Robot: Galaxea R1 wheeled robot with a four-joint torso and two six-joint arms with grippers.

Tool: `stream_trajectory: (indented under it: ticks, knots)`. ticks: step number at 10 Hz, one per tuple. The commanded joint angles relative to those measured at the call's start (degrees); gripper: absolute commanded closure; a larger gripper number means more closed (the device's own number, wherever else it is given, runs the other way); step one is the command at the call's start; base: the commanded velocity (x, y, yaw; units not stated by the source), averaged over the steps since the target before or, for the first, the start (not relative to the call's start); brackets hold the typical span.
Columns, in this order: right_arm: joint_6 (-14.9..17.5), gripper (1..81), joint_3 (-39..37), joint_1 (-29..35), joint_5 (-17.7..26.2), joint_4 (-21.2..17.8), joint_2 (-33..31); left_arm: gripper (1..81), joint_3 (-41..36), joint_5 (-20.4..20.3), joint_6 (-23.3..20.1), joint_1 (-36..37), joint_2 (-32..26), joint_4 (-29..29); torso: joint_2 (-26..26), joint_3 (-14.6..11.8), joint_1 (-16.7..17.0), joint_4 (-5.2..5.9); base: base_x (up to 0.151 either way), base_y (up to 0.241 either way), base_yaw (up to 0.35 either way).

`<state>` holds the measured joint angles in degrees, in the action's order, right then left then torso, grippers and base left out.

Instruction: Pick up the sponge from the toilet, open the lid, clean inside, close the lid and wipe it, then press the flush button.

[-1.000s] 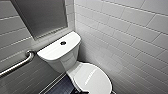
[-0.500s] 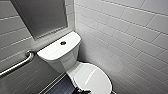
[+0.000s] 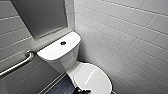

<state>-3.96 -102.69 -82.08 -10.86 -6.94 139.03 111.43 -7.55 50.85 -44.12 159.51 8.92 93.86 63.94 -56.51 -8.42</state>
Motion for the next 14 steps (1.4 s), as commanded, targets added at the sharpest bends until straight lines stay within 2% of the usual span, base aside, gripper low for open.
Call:
stream_trajectory:
  ticks: [1, 6, 10, 12, 13, 14]
  knots:
    - [-0.17, 81.1, 1.37, 0.29, 4.18, 0.78, -2.33, 1.0, -1.92, 1.13, -0.05, 6.36, 0.55, -0.13, 0.02, 0.0, 0.0, -0.02, 0.0, 0.0, 0.0]
    - [-0.17, 81.1, 1.37, 0.37, 4.18, 0.78, -2.33, 1.0, 1.85, 1.13, 0.04, 6.8, 2.82, -0.13, 0.0, 0.0, 0.0, 0.0, 0.0, 0.0, 0.0]
    - [-0.17, 81.1, 1.54, 0.29, 4.01, 0.78, -2.42, 1.0, 6.69, -1.07, -0.13, 6.63, 6.26, 1.01, 0.02, 0.0, 0.0, 0.0, 0.0, 0.0, 0.0]
    - [-0.17, 81.1, 1.37, 0.29, 4.01, 0.87, -2.33, 1.0, 8.27, -1.16, -0.4, 4.88, 6.7, 4.7, 0.02, 0.0, 0.0, 0.0, 0.0, 0.0, 0.0]
    - [-0.17, 81.1, 1.54, 0.64, 4.01, 0.79, -2.33, 1.0, 8.97, -2.19, -0.49, 3.82, 6.7, 4.88, 0.02, -0.02, 0.0, 0.0, 0.0, 0.0, 0.0]
    - [-0.17, 81.1, 1.72, 0.9, 4.01, 0.78, -2.33, 1.0, 10.29, -5.01, -0.49, 3.03, 7.22, 4.96, 0.02, -0.02, 0.0, 0.0, 0.0, 0.0, 0.0]
